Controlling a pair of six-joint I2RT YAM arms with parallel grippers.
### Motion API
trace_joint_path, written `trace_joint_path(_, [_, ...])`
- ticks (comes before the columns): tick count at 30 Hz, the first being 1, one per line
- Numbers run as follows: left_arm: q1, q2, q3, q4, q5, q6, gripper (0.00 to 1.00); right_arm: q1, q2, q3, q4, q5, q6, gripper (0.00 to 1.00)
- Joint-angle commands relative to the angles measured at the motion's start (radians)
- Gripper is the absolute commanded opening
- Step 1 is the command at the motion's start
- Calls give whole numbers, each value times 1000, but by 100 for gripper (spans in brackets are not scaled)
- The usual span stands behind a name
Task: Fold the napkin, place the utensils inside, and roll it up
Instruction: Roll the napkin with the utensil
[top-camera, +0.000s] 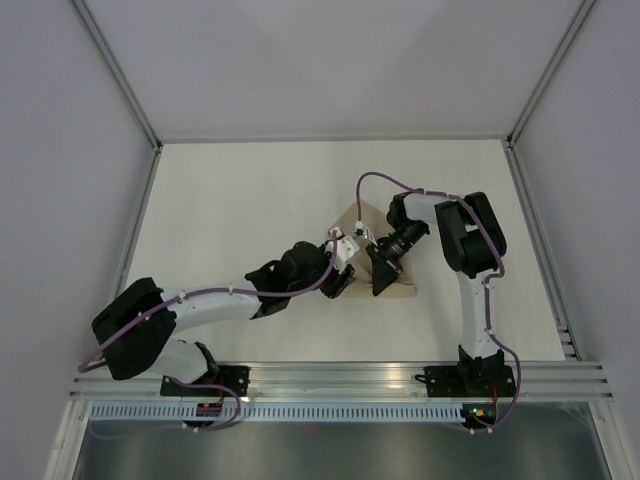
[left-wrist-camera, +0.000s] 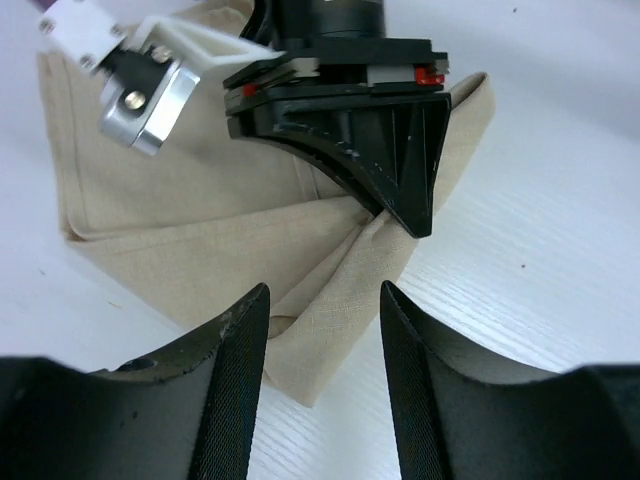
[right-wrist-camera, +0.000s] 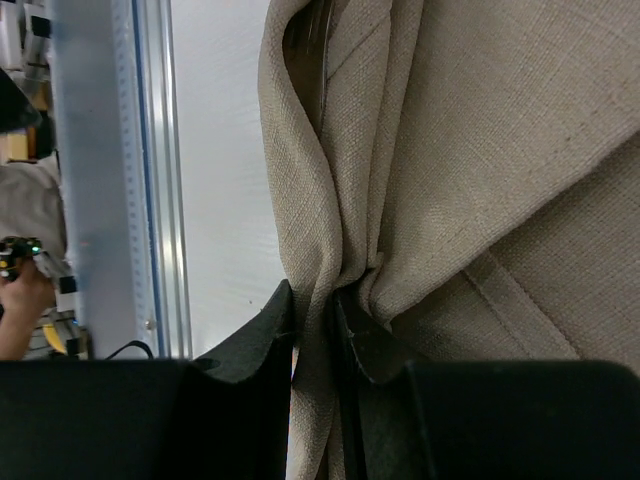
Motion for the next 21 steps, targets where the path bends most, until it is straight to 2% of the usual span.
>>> trace_joint_path(1, [-129,28,1,82,-287,218,54,-11,69,20,-43,52,-94,14])
trace_joint_path(5, [-238,132,33,97,-399,332,56,-25,95,30,-54,49,-94,13])
trace_joint_path(10, [-330,277,70,174,-442,442,56,-33,114,41,-61,42,-87,14])
trace_joint_path(16, [-349,361,77,295,-449,510,59,-39,120,40,-55,49,-78,14])
trace_joint_path(21, [-349,421,94,323,-441,547,61,-40,126,40,-54,54,-71,13])
